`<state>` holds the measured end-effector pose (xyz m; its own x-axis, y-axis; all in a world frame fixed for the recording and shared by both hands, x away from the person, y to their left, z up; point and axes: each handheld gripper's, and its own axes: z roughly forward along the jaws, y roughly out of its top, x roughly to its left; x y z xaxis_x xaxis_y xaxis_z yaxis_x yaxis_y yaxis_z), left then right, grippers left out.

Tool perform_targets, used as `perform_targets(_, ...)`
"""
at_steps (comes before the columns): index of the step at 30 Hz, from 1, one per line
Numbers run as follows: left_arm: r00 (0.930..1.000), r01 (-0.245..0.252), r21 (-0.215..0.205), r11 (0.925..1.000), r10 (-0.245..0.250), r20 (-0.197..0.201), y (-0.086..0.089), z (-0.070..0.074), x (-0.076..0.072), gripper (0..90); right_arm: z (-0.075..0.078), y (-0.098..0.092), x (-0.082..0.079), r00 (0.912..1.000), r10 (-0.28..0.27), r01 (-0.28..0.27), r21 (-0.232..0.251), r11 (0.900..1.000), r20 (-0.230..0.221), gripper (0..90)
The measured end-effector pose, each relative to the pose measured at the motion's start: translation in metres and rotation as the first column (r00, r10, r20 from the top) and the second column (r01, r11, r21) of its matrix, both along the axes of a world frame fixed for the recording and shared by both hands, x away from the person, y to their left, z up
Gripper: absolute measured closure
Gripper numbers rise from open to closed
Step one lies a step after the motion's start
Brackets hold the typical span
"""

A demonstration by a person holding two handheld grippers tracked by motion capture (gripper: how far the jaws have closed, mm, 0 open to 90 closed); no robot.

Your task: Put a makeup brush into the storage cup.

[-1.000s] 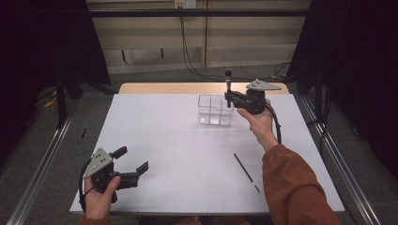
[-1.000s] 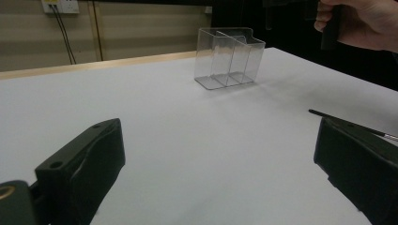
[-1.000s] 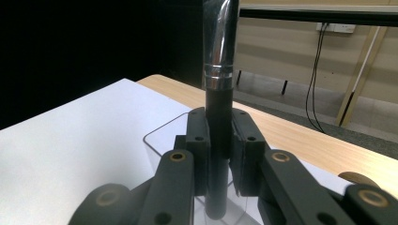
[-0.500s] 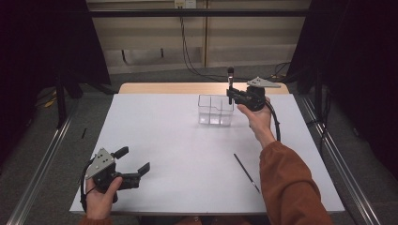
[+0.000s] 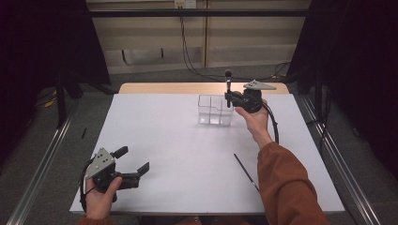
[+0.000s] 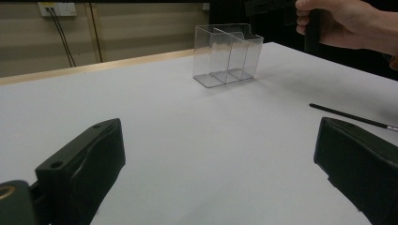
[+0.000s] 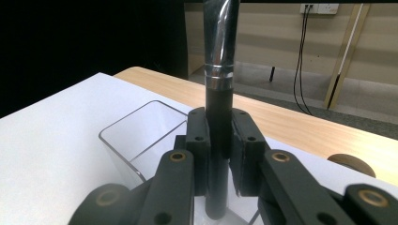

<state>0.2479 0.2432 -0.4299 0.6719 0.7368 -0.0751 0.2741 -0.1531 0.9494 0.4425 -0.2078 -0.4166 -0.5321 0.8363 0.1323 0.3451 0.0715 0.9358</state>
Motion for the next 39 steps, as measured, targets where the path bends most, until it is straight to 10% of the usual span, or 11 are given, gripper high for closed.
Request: perform_targets(39, 1.0000, -0.004, -0.001, 1.0000, 0.004, 0.000, 0.002, 0.000, 0.001, 2.9, -0.024, 0.004, -0.001, 0.9961, 0.018, -0.021, -0.033, 0.999, -0.086, 78.7)
